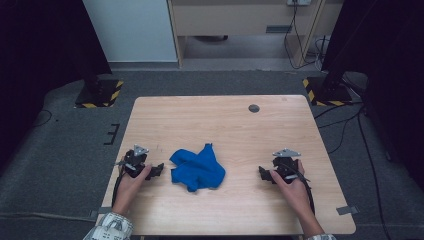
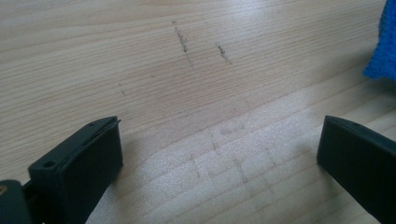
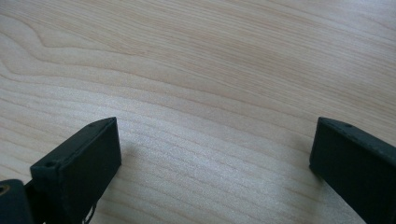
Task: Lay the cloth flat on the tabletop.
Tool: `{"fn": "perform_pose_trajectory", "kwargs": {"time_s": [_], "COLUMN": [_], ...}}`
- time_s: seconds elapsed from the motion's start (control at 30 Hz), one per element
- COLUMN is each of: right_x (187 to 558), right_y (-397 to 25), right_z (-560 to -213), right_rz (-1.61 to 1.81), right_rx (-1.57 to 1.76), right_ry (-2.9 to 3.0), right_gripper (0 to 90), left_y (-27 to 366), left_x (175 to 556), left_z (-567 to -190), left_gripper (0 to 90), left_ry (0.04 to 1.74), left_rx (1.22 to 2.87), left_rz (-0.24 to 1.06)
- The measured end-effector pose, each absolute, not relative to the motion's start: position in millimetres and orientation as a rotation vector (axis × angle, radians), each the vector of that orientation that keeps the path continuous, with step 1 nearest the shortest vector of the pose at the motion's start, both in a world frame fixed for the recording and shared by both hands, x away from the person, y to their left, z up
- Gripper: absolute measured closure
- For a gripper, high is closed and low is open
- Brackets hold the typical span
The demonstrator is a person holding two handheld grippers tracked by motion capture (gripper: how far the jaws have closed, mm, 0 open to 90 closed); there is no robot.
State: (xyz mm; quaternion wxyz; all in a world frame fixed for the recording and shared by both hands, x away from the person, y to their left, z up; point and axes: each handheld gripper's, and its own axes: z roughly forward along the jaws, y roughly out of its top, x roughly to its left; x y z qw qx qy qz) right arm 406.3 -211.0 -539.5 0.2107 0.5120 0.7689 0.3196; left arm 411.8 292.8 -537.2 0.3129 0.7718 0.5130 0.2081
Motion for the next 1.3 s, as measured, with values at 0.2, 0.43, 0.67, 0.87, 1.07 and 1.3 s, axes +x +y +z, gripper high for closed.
{"fn": "perform_pose_trajectory", "kwargs": {"time_s": [0.2,0.43,0.67,0.87,1.07,1.3], "right_x": [405.6,404.9,403.8,403.8,403.7,403.8], "right_y": [-210.3,-209.5,-209.1,-209.0,-209.0,-209.0], "right_z": [-539.6,-539.4,-539.5,-539.5,-539.5,-539.6], "right_rz": [0.886,0.885,0.885,0.885,0.885,0.885], "right_rx": [1.426,1.429,1.425,1.425,1.426,1.425], "right_ry": [2.134,2.134,2.132,2.132,2.132,2.132], "right_gripper": [2.2,2.1,2.1,2.0,2.0,2.0], "left_y": [293.6,288.1,273.0,254.3,236.6,211.5], "left_x": [411.0,406.4,395.6,388.1,382.8,377.9], "left_z": [-536.8,-522.4,-503.4,-496.4,-497.4,-502.3], "left_gripper": [1.3,5.6,5.5,5.2,4.7,3.2], "left_ry": [1.352,1.321,1.236,1.175,1.118,1.040], "left_rx": [2.027,1.968,1.912,1.904,1.939,2.004], "left_rz": [0.550,0.528,0.516,0.500,0.463,0.436]}}
